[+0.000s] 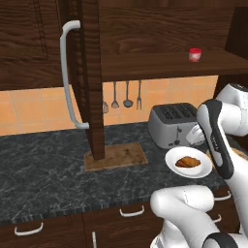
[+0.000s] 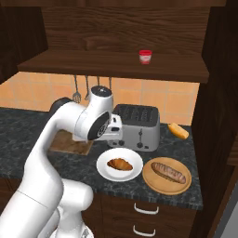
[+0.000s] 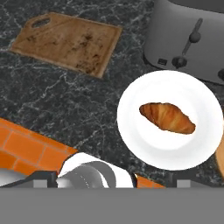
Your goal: From the different types of pastries on the counter, select a croissant and place it on the cutting board. Then retrieve a jar of jam from the cabinet and place it alongside the croissant on the cutting board.
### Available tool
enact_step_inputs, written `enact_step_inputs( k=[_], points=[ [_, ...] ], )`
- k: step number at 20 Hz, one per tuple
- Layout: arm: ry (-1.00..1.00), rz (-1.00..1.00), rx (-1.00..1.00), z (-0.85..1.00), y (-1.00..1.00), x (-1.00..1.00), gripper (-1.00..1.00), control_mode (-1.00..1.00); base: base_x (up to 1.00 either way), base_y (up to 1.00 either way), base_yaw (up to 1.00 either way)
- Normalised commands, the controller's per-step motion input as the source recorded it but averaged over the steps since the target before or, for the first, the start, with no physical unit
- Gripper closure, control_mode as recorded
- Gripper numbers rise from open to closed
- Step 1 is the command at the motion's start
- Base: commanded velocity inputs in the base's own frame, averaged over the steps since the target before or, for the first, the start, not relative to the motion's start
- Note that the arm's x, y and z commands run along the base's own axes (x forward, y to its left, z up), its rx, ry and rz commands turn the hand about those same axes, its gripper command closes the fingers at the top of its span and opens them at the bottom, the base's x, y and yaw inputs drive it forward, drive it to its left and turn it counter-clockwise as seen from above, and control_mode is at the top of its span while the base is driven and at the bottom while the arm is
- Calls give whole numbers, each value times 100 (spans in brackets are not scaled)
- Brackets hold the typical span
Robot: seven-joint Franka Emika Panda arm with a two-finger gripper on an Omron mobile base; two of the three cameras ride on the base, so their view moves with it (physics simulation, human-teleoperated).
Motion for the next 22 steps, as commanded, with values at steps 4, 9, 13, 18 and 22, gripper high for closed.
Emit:
enact_step_inputs(
  k=[4, 9, 13, 18, 22],
  points=[
    [0, 16, 0, -57, -32, 0, -100, -100, 0, 0, 0],
    [1, 12, 1, -33, -19, 8, -100, -100, 0, 0, 0],
    [2, 9, 0, -22, -22, 41, -100, -100, 0, 0, 0],
    [12, 6, 1, -20, -12, 60, -100, -100, 0, 0, 0],
    [18, 7, 1, -25, -13, 45, -100, -100, 0, 0, 0]
  ],
)
